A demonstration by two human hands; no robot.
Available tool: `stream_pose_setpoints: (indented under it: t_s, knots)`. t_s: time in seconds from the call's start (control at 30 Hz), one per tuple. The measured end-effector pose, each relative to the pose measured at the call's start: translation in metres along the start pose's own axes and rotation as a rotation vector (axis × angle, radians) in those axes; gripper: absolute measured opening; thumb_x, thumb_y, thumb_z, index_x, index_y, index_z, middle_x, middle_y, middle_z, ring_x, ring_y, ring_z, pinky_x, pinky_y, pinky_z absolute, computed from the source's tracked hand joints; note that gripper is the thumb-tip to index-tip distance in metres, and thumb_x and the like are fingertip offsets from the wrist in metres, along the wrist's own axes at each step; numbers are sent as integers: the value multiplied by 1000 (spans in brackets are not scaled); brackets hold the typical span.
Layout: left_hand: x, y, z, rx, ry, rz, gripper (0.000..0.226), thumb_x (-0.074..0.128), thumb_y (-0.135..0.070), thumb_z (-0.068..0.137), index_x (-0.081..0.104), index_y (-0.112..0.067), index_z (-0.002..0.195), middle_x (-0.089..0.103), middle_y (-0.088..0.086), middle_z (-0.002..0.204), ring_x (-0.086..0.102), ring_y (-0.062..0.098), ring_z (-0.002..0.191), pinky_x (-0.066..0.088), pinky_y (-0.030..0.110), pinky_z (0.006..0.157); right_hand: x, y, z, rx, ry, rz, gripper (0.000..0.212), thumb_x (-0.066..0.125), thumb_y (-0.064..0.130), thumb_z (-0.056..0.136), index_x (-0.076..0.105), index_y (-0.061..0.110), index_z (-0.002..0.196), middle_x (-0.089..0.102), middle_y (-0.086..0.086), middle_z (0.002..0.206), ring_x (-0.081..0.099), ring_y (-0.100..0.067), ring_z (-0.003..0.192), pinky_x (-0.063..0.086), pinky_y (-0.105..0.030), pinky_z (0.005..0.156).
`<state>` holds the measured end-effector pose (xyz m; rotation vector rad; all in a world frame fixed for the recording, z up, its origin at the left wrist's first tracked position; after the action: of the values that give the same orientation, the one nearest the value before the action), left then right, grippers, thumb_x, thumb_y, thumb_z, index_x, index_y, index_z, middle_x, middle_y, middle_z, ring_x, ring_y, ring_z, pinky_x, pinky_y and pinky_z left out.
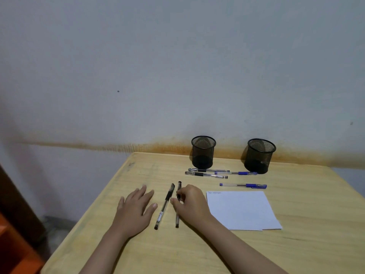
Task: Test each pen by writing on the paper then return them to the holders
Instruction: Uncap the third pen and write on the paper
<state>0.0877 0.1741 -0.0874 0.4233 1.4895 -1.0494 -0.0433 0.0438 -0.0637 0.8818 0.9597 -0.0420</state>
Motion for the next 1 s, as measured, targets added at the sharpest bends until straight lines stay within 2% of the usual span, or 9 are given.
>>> stream_pose_setpoints:
  t_s: [0.1, 0.2, 0.3, 0.43, 0.63, 0.77, 0.9, 1.0]
  knots:
    - [2, 2, 0, 1, -3, -2, 57, 25, -61, 90, 29, -38, 142, 12, -13, 157, 8, 10, 145, 5, 48, 116, 3, -5, 0, -18, -13, -21, 32, 61, 42, 84, 69, 12, 88, 60, -2, 84, 54, -16, 81, 47, -29, 69]
    - [3, 3, 0, -2, -3, -12, 54, 29, -58, 92, 29, -38, 142, 12, -13, 157, 8, 10, 145, 4, 48, 116, -7, -11, 6, 17, -80, 42, 34, 61, 44, 85, 70, 12, 84, 62, -2, 81, 55, -14, 75, 47, -29, 64]
    - [3, 2, 0, 0, -2, -21, 52, 30, -56, 93, 29, -38, 142, 11, -13, 157, 8, 10, 145, 4, 47, 116, -23, -26, 19, 76, -157, 38, 30, 60, 39, 86, 74, 13, 92, 69, -1, 88, 62, -15, 83, 54, -35, 71]
    - [3, 3, 0, -2, -4, -35, 59, 25, -61, 88, 30, -38, 142, 13, -13, 157, 9, 11, 145, 5, 47, 116, -49, -50, 40, 177, -261, -114, 23, 60, 30, 89, 72, 15, 102, 66, -3, 103, 59, -20, 94, 52, -37, 81]
    - [2, 3, 1, 1, -17, -39, 58, 29, -62, 88, 33, -39, 140, 17, -13, 156, 13, 11, 144, 6, 48, 116, -51, -70, 65, 179, -124, -426, 25, 56, 31, 92, 68, 19, 110, 60, -8, 112, 53, -24, 102, 47, -35, 85]
    - [1, 3, 1, -1, -31, -52, 79, 13, -73, 71, 36, -40, 138, 20, -14, 155, 15, 11, 143, 8, 48, 115, -52, -71, 74, 129, -122, -488, 23, 58, 31, 91, 67, 18, 108, 59, -7, 111, 51, -25, 104, 43, -35, 85]
    - [0, 2, 1, -4, -41, -49, 80, 13, -73, 70, 38, -39, 138, 22, -13, 154, 17, 12, 143, 9, 49, 115, -52, -71, 83, 59, -55, -505, 16, 58, 28, 91, 67, 17, 99, 66, -5, 104, 52, -25, 103, 42, -36, 83]
    - [-2, 3, 0, -6, -39, -49, 74, 18, -72, 72, 40, -40, 136, 26, -14, 153, 21, 12, 141, 12, 49, 114, -50, -70, 84, 13, 15, -564, 18, 54, 27, 93, 67, 17, 102, 66, -5, 104, 50, -26, 105, 39, -36, 82]
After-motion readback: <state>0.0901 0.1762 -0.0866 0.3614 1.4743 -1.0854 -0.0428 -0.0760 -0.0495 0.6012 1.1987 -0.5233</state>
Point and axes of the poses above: each hand's wrist, its own z-axis towards the middle knuckle, its own x-axis out of the palm, y = z × x, the point moved 5 cm from there along z, towards the middle knuckle
